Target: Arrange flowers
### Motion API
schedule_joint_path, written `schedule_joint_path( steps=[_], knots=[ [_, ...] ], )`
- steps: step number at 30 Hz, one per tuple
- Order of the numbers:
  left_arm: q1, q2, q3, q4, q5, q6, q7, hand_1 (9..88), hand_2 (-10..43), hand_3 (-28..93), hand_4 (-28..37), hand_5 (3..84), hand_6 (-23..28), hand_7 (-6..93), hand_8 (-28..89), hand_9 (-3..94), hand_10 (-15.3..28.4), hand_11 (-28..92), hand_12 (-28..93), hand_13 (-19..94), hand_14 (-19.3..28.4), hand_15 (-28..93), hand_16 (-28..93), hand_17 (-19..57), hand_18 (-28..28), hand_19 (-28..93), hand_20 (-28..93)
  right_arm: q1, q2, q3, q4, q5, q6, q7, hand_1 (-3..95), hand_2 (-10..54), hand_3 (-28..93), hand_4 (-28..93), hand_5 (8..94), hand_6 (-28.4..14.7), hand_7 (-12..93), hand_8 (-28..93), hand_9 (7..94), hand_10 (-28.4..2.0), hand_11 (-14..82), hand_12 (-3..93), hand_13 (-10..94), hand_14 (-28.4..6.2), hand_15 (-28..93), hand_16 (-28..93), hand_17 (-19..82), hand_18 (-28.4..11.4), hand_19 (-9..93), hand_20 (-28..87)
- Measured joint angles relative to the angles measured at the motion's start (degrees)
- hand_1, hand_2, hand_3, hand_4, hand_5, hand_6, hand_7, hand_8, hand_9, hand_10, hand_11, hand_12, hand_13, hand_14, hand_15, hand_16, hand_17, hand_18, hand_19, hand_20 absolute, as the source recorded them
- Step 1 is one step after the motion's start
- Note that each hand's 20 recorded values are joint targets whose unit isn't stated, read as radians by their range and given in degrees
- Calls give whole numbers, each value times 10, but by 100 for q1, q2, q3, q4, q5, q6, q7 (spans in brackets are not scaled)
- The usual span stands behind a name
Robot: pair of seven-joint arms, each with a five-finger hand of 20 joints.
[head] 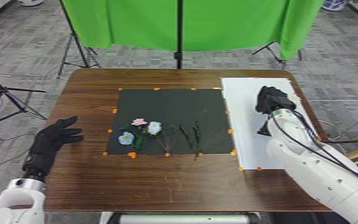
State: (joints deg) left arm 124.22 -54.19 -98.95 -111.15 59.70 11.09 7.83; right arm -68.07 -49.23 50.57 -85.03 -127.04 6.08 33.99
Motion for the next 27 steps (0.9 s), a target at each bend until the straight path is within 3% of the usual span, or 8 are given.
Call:
schedule_joint_path(
  steps=[4, 7, 11, 15, 27],
  knots=[
    [14, -6, -16, -4, 0, 0, -2, 218, 183, 584, -283, 417, 51, 128, -65, 464, 151, 235, 124, 418, 205, 296, -23, 63, 138, 113, 160, -59, 51, 85, -177, 445, 225, 5, 662, -95, 539, -141, 795, -33, 227, 156, 930, -92, 127, 457, 937, 6, 628, 357, 693, -118, 932, 600],
    [36, -6, -51, -16, 0, 3, -8, 217, 184, 585, -283, 416, 51, 128, -65, 464, 151, 235, 124, 418, 204, 296, -23, 63, 138, 113, 161, -127, 188, 257, -689, 920, 215, 8, 663, -95, 537, -141, 795, -34, 227, 156, 931, -91, 125, 459, 937, 6, 627, 357, 695, -116, 932, 600],
    [51, -5, -72, -21, 0, 3, -16, 217, 184, 584, -283, 416, 51, 126, -64, 464, 151, 235, 124, 418, 205, 296, -23, 63, 138, 113, 161, -16, 369, 340, -1473, 1601, 64, -41, 663, -95, 538, -138, 796, -34, 226, 157, 931, -92, 123, 460, 937, 6, 625, 360, 696, -115, 932, 601],
    [48, 0, -63, -22, 0, 1, -21, 215, 184, 585, -283, 416, 51, 125, -64, 464, 151, 235, 124, 417, 205, 298, -23, 62, 138, 114, 161, 367, 312, 239, -1892, 2232, -248, -239, 662, -95, 539, -137, 796, -34, 225, 159, 930, -92, 122, 462, 937, 7, 624, 361, 697, -113, 932, 601],
    [12, 0, -29, -16, 2, -32, -67, 213, 184, 586, -283, 415, 51, 125, -64, 463, 151, 234, 124, 415, 206, 298, -23, 59, 140, 116, 160, 1030, -742, -509, -1777, 4049, -723, -362, 656, -95, 542, -130, 792, -33, 223, 165, 930, -93, 122, 464, 937, 8, 625, 361, 699, -112, 932, 600]
  ],
)
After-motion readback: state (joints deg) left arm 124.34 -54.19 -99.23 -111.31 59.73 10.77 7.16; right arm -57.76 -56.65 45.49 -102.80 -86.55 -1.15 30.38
